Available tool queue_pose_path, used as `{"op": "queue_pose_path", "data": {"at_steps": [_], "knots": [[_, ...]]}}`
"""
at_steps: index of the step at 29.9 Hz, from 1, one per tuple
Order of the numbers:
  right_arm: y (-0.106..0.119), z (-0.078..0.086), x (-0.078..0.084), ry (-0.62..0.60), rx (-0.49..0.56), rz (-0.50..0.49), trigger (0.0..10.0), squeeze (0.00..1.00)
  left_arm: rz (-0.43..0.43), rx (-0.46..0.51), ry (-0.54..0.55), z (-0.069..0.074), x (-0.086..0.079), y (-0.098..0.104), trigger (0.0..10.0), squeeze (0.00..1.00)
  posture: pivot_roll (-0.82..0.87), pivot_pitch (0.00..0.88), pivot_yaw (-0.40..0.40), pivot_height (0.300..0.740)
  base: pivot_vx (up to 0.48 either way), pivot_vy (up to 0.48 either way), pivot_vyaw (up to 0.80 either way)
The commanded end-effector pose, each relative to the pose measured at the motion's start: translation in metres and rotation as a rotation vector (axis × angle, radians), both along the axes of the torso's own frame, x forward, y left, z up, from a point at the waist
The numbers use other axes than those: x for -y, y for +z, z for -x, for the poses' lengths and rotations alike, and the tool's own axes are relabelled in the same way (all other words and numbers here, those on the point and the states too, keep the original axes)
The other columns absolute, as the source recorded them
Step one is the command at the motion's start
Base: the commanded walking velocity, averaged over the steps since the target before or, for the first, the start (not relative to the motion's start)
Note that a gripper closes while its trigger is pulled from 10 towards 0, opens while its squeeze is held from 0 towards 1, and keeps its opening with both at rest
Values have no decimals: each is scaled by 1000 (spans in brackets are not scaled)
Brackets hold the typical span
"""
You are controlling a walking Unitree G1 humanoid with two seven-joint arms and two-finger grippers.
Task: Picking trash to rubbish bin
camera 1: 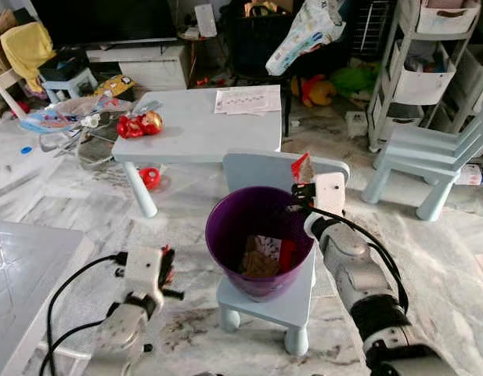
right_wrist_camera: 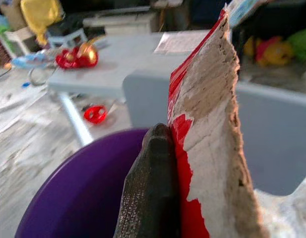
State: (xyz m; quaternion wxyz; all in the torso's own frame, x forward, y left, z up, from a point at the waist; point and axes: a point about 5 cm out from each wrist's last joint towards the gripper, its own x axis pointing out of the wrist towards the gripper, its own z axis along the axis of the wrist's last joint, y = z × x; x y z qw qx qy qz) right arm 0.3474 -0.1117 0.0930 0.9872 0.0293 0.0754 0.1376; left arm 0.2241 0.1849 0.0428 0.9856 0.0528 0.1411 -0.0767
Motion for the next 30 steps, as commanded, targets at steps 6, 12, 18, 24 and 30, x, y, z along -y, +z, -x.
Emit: {"op": "queue_pose_path", "data": {"at_steps": [6, 12, 18, 24, 30], "knots": [[-14, -5, -6, 34, -119, -76, 0, 0, -10, -33, -17, 21, -12, 2, 10000, 0, 133, 139, 113, 740, 0, 0, 0], [-19, -8, -7, 16, -167, -63, 10000, 1000, -13, -21, -23, 15, -10, 7, 10000, 0, 136, 139, 108, 740, 0, 0, 0], [-21, -7, -5, 11, -168, -30, 10000, 1000, -6, -12, -24, 7, -6, 9, 10000, 0, 118, 125, 105, 740, 0, 0, 0], [-28, -5, 1, -8, -199, -58, 10000, 1000, 3, 20, -12, -12, -5, 15, 10000, 0, 101, 114, 103, 740, 0, 0, 0], [-30, -4, 4, -19, -202, -50, 10000, 1000, 6, 43, -5, -26, -4, 19, 10000, 0, 81, 99, 97, 740, 0, 0, 0]]}}
